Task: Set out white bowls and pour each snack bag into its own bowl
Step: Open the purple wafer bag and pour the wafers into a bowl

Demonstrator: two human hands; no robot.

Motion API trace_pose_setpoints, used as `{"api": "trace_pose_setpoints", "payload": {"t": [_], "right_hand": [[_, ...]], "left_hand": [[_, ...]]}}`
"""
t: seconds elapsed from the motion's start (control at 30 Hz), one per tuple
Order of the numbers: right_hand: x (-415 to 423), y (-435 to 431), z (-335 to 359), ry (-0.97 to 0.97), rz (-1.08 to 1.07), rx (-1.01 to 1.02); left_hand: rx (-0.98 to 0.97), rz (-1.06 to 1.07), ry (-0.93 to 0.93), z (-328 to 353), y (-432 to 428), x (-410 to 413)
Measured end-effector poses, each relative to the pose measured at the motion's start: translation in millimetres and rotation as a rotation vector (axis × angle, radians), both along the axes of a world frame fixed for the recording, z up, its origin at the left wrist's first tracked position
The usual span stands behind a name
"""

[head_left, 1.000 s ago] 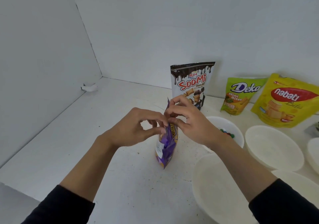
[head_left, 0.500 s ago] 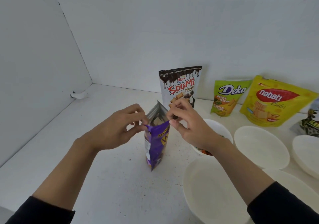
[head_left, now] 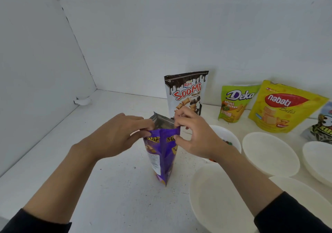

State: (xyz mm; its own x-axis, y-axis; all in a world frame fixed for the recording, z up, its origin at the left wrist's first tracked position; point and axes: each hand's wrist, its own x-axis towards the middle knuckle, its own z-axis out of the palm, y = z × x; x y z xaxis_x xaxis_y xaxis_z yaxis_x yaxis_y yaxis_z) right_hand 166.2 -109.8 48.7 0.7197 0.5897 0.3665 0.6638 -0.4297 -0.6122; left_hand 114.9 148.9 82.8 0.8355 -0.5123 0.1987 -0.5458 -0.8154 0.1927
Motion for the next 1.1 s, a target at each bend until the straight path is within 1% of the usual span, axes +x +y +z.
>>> {"api": "trace_pose_setpoints", "payload": {"t": [0.1,0.2,0.3,0.37,0.43,0.57,0.7,0.77,0.83,0.9,0.97,1.03,1.1], "right_hand": [[-1.4,3.2,-0.8,-0.001,0.002,0.026],[-1.7,4.0,0.2,0.019,0.027,0.002],[-2.9,6.1,0.8,0.041,0.022,-0.002],[-3.4,7.1,0.1,0.051,0.030,0.011],[-4.0,6.3,-0.5,0.053,0.031,0.002],[-0.6,-0.4,-5.3,0.038,-0.020,-0.013],[-1.4,3.7,-9.6,0.038,-0.081,0.010],[-4.2,7.9,-7.2,0.021,-0.059,0.054],[-4.5,7.8,-4.6,0.012,0.008,0.088],[-4.5,5.5,-1.1,0.024,0.063,0.073],[-6.5,4.2,3.3,0.048,0.071,0.049],[-10.0,6.6,6.9,0.024,0.052,0.048],[-12.0,11.0,9.8,-0.028,0.047,0.042]], "left_hand": [[-0.034,-0.036,0.086,-2.2,-0.9,-0.3],[-0.036,-0.075,0.187,1.2,-3.4,3.9],[0.005,-0.100,0.178,4.4,-5.6,9.2],[0.055,-0.098,0.211,6.4,-7.6,10.1],[0.054,-0.107,0.232,9.2,-10.4,9.4],[-0.044,-0.123,0.313,20.1,-7.7,5.3],[-0.127,-0.099,0.268,22.6,-2.5,0.8],[-0.147,-0.065,0.236,18.2,-4.5,-1.1],[-0.192,-0.056,0.208,11.4,-2.8,-0.4],[-0.265,-0.033,0.246,8.2,4.6,-0.5],[-0.306,-0.008,0.283,7.9,14.9,-2.2],[-0.337,0.015,0.310,5.7,22.2,-6.0],[-0.360,0.030,0.266,3.1,23.8,-6.8]]}}
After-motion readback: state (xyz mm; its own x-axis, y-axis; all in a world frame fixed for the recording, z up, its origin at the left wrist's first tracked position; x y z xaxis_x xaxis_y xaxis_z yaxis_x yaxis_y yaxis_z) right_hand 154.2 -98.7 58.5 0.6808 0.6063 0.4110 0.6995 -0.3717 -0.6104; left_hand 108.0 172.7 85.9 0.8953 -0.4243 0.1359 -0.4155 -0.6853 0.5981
